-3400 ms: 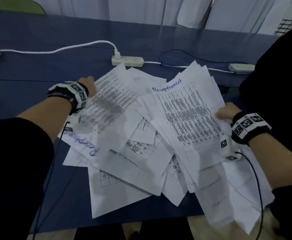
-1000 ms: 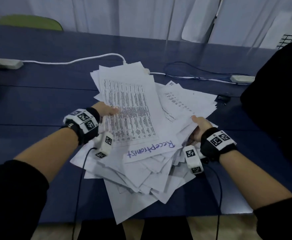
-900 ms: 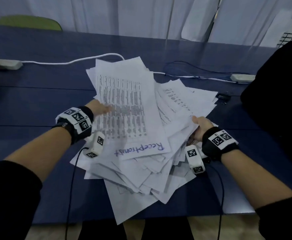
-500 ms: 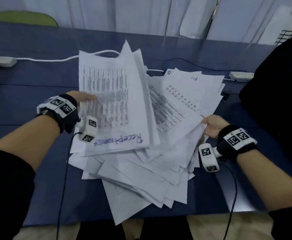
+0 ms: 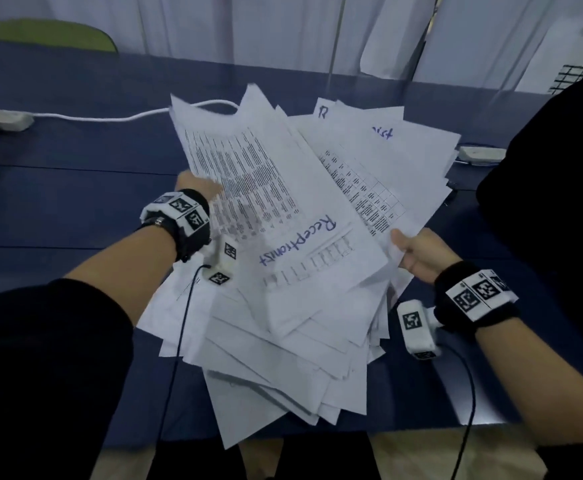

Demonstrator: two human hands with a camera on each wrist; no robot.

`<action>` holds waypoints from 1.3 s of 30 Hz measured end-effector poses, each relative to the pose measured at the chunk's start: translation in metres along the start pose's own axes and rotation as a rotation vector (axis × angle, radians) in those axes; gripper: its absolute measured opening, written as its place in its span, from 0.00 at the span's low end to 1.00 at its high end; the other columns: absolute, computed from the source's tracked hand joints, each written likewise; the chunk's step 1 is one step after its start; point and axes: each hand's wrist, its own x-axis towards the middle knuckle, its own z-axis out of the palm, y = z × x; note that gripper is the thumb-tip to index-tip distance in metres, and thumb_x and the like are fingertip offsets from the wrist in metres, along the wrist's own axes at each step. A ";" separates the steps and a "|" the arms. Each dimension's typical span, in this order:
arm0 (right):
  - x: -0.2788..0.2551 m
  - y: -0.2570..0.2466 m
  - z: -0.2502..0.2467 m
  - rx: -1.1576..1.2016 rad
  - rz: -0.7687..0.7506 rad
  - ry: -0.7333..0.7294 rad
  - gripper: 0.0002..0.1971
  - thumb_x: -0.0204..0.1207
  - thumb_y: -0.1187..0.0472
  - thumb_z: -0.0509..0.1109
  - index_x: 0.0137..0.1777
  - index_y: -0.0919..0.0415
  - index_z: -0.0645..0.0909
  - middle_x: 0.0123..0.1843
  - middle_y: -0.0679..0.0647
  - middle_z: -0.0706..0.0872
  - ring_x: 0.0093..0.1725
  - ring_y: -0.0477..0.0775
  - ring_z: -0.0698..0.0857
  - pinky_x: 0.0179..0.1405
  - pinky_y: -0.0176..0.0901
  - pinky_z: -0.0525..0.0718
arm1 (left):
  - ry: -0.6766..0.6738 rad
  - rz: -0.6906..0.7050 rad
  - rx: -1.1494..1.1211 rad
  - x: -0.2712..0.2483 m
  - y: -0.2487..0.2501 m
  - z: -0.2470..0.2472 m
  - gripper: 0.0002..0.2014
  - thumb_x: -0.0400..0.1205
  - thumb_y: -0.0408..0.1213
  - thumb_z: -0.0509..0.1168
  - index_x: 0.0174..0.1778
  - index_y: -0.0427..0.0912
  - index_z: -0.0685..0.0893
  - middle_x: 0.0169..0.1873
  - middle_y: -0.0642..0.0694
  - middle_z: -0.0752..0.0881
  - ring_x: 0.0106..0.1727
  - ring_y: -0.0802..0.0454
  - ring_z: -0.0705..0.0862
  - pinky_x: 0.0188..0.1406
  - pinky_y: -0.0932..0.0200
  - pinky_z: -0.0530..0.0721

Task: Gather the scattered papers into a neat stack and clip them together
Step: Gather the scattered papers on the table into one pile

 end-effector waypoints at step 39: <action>-0.015 0.018 0.022 0.260 0.048 0.127 0.57 0.44 0.56 0.88 0.75 0.70 0.66 0.69 0.63 0.80 0.67 0.59 0.81 0.59 0.54 0.85 | -0.678 0.191 -0.547 -0.040 0.012 0.026 0.10 0.85 0.26 0.54 0.52 0.39 0.79 0.38 0.48 0.91 0.36 0.55 0.90 0.31 0.64 0.89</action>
